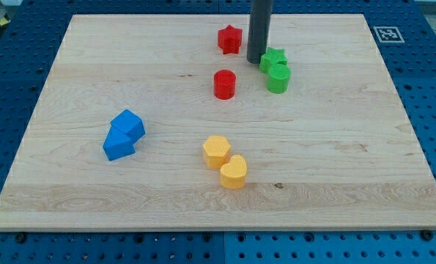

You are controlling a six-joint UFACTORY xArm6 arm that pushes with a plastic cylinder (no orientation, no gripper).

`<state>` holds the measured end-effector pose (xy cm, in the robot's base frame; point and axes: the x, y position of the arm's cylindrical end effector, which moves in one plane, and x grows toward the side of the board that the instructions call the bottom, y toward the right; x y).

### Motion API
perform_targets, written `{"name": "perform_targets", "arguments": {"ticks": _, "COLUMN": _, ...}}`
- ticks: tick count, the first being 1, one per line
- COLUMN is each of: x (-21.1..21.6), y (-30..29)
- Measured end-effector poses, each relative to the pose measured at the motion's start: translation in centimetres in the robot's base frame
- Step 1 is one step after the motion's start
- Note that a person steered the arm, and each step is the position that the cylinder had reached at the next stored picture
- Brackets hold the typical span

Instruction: Drag the green blocks horizontal to the red circle

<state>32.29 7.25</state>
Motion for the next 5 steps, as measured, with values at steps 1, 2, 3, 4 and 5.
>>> {"name": "perform_targets", "arguments": {"ticks": 1, "x": -2.1, "y": 1.6}}
{"name": "perform_targets", "arguments": {"ticks": 2, "x": -4.2, "y": 5.5}}
{"name": "perform_targets", "arguments": {"ticks": 3, "x": -2.5, "y": 8.0}}
{"name": "perform_targets", "arguments": {"ticks": 4, "x": -1.3, "y": 6.3}}
{"name": "perform_targets", "arguments": {"ticks": 5, "x": -1.3, "y": 5.1}}
